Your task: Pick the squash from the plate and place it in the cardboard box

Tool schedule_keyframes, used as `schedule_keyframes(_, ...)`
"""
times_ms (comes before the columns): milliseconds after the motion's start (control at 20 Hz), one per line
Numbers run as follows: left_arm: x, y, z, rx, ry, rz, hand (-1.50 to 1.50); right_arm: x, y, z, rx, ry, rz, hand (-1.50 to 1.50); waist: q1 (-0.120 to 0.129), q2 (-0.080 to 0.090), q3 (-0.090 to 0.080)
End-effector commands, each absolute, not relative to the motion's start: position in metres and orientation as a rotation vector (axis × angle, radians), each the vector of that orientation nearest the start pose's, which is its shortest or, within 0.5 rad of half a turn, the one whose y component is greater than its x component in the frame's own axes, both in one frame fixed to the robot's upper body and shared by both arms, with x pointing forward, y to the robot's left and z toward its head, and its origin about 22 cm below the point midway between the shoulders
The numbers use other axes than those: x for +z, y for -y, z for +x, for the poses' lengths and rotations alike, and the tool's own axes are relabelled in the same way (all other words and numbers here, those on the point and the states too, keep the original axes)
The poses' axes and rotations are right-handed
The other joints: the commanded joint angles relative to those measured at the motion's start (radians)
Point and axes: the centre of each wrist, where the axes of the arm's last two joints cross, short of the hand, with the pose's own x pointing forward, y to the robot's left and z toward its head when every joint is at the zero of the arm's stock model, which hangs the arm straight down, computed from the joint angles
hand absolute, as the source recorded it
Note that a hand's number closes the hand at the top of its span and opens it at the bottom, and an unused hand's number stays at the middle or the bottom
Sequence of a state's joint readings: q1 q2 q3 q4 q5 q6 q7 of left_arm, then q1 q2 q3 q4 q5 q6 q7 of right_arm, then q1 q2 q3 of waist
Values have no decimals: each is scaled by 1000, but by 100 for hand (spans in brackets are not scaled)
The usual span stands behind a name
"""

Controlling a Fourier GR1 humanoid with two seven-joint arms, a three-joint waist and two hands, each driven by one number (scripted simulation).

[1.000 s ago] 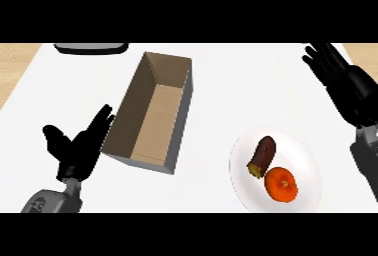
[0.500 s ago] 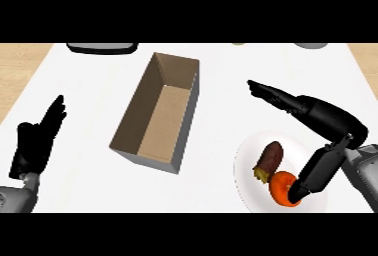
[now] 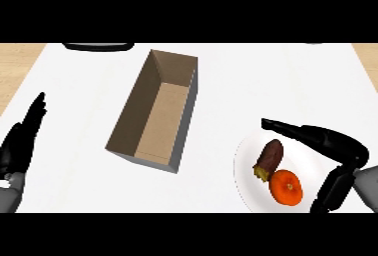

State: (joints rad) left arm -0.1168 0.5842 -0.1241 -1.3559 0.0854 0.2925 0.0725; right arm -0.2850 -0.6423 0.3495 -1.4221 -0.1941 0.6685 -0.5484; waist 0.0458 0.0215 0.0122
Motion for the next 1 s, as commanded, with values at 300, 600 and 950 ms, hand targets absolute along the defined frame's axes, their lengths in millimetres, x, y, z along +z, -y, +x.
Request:
schedule_keyframes(300,23,-339,270,-232,1415,602,0,93,301,315,1684,1709,579,-150,22,-2,-6)
schedule_keyframes(600,25,-346,276,-242,1403,606,0,71,299,318,2041,1553,476,-150,12,-4,-10)
schedule_keyframes(950,24,-357,275,-236,1388,632,0,43,266,338,2239,1426,454,-150,-15,-14,-12)
